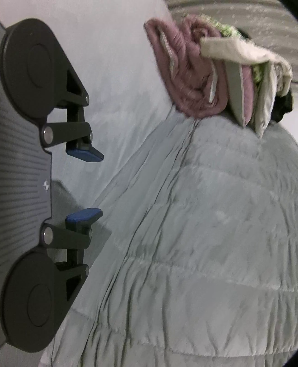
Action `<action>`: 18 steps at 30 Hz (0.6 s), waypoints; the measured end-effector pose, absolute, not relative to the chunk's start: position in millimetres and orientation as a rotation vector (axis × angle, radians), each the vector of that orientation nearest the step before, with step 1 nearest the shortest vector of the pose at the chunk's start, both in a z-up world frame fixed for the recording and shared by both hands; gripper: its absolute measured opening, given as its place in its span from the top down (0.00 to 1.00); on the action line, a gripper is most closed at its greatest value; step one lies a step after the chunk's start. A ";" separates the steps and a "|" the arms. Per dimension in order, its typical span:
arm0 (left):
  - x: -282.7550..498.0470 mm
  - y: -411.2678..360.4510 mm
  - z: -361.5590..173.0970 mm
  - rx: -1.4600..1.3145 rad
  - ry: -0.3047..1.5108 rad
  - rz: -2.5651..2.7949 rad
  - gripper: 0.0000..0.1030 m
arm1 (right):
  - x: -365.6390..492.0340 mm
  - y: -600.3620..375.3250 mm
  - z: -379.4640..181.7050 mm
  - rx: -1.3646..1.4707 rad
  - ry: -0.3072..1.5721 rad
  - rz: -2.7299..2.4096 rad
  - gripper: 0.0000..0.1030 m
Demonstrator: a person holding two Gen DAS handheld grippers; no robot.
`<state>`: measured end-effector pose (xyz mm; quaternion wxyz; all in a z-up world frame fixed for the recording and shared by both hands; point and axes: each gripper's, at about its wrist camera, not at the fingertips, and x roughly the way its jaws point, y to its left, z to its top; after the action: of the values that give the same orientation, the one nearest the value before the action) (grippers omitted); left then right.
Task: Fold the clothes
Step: 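Carry the grey shirt with both grippers toward the clothes stack, then lay the grey shirt on the lavender shirt stack and open both grippers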
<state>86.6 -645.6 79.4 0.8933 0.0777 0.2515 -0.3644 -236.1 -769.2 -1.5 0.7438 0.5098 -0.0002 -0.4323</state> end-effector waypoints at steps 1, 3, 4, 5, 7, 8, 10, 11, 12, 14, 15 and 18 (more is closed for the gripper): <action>83.9 -643.8 79.5 0.174 0.511 -0.748 0.58 | -238.2 -767.8 0.8 1.095 -0.003 -0.977 0.59; 75.5 -639.3 79.4 0.191 0.484 -0.750 0.58 | -240.1 -763.1 6.6 1.048 -0.022 -1.021 0.58; 69.8 -635.6 79.2 0.187 0.472 -0.758 0.58 | -239.7 -759.7 10.9 1.013 -0.033 -1.027 0.57; 64.6 -631.9 79.2 0.180 0.466 -0.770 0.58 | -237.4 -754.9 16.2 0.965 -0.042 -1.027 0.57; 52.9 -625.3 78.5 0.159 0.458 -0.802 0.58 | -231.6 -743.1 27.6 0.863 -0.060 -0.994 0.57; 46.1 -623.0 77.3 0.151 0.459 -0.815 0.57 | -226.9 -740.2 29.2 0.845 -0.049 -0.964 0.57; 33.8 -621.3 72.9 0.152 0.464 -0.837 0.57 | -217.5 -734.7 32.3 0.810 -0.028 -0.902 0.57; 29.3 -622.0 69.9 0.160 0.468 -0.849 0.57 | -212.8 -731.9 33.8 0.793 -0.017 -0.872 0.57; 26.4 -623.4 66.3 0.165 0.472 -0.857 0.57 | -208.1 -729.2 35.3 0.775 -0.006 -0.841 0.57; 21.8 -626.6 59.0 0.177 0.479 -0.871 0.57 | -199.9 -729.1 32.7 0.792 0.041 -0.798 0.56; 22.4 -629.3 55.0 0.182 0.481 -0.870 0.56 | -195.2 -728.9 32.3 0.789 0.072 -0.775 0.56; 24.4 -637.5 42.8 0.199 0.488 -0.868 0.53 | -186.6 -729.0 27.4 0.801 0.141 -0.757 0.58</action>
<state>24.4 -637.5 42.8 0.8738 0.0955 0.2337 -0.4156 -186.6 -729.0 27.4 0.8497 0.3801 0.0668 -0.3593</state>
